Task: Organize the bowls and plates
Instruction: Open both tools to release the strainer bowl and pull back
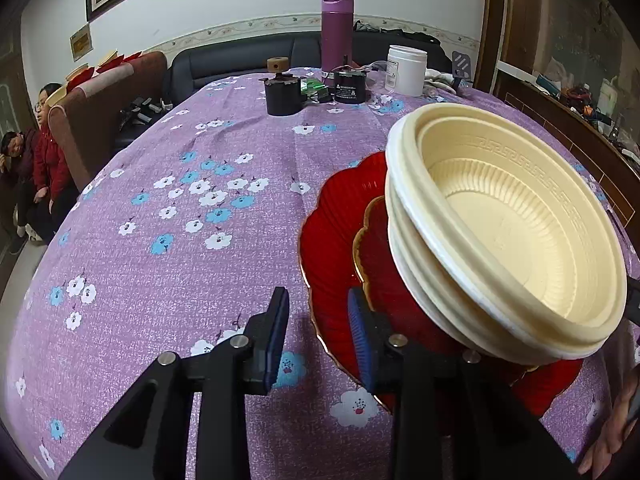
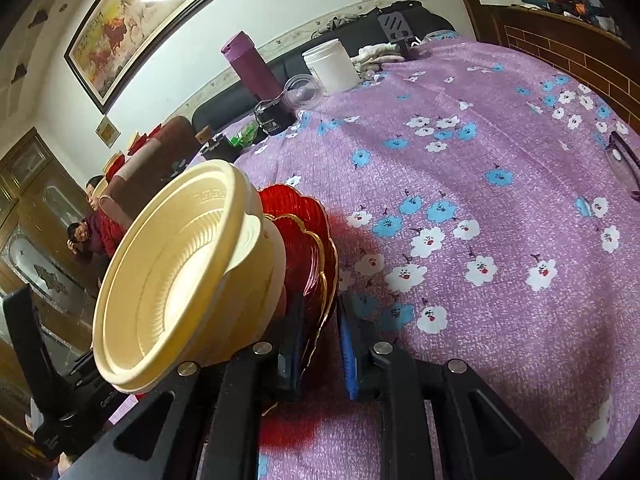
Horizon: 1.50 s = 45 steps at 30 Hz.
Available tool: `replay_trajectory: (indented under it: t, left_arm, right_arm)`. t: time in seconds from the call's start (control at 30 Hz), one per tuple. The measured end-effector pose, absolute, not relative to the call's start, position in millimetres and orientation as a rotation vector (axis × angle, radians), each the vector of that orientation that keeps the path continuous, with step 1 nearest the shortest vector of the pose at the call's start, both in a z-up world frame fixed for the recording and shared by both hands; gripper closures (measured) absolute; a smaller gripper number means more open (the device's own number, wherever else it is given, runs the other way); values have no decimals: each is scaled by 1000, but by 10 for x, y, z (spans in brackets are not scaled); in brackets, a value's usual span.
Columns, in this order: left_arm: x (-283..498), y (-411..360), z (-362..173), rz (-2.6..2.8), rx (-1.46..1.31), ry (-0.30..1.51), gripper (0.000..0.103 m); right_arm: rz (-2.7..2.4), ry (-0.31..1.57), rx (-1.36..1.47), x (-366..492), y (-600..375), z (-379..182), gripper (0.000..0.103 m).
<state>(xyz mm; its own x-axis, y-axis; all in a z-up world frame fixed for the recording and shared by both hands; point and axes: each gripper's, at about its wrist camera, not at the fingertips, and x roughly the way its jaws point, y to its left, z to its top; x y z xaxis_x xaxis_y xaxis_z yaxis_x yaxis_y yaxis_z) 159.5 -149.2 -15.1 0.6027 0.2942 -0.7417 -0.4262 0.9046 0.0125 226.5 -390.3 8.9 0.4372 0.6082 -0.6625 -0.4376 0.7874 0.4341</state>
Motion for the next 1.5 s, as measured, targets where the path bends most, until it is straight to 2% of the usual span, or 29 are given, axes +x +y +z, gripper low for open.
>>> replay_trajectory:
  t: [0.4,0.57,0.83,0.93,1.17,1.33,1.5]
  left_arm:
    - [1466,-1517,-97,421,-152,791,62]
    - [1348,-1516,-64,417,-149,768,50]
    - [1188,-1545,-31,417,-126,726,32]
    - [1125,-1559,-16,400,-122,708,31]
    - [1013,-1563,-4,398,-111,677,24]
    - [992,-1552,3,399,-113,670,23]
    - [978,-1548,4,399,-120,668,21]
  right_arm:
    - [630,892,185,2089,-3968,157,83]
    - [614,873,167,1978,-3980,179,79]
    - [565,818,120,1776,-3975,188,64]
    - [550,797,99,1670,-3957,178,58]
    - [521,736,52,1522,-3912,231,54]
    - [502,693,-2,1440,-3833,277,41]
    - [489,651,-59,1368,-3763,304,38]
